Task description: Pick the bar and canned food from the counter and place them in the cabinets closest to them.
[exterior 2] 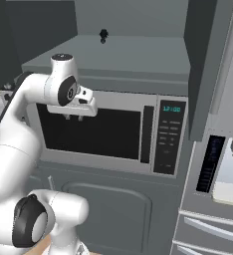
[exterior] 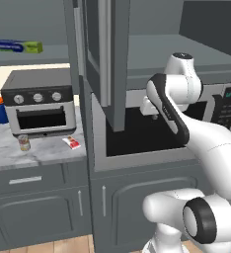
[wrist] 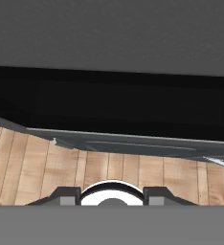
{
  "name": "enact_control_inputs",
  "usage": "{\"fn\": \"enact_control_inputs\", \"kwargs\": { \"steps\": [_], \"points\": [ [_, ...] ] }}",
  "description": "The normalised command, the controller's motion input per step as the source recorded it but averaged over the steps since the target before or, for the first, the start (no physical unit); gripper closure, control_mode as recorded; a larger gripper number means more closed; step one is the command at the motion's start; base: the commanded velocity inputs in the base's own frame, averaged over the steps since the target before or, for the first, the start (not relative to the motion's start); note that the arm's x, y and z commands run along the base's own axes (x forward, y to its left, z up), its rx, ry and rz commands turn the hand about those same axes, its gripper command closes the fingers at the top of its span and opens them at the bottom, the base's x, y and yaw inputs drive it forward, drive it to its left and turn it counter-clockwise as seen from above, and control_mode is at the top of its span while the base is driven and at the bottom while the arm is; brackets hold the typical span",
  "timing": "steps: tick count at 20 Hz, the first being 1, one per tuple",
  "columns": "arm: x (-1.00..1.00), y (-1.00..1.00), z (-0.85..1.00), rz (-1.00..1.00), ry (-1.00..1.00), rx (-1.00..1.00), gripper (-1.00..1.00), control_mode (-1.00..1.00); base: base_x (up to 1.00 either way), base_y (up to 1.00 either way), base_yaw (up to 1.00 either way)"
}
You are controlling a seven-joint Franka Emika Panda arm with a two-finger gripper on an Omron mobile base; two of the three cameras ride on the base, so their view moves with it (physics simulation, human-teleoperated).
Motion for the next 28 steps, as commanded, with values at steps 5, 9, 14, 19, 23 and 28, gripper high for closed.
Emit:
{"fn": "enact_control_inputs", "kwargs": {
  "steps": [5, 9, 14, 19, 23, 28],
  "points": [
    [0.0, 0.0, 0.0, 0.0, 0.0, 0.0, -1.0, 1.0, 0.0, 0.0, 0.0],
    [0.0, 0.0, 0.0, 0.0, 0.0, 0.0, -1.0, 1.0, 0.0, 0.0, 0.0],
    [0.0, 0.0, 0.0, 0.0, 0.0, 0.0, -1.0, 1.0, -0.16, 0.01, 0.0],
    [0.0, 0.0, 0.0, 0.0, 0.0, 0.0, -1.0, 1.0, -0.55, 0.1, 0.0],
    [0.0, 0.0, 0.0, 0.0, 0.0, 0.0, -1.0, 1.0, -0.35, 0.23, 0.01],
    [0.0, 0.0, 0.0, 0.0, 0.0, 0.0, -1.0, 1.0, -0.48, 0.4, 0.0]
  ]
}}
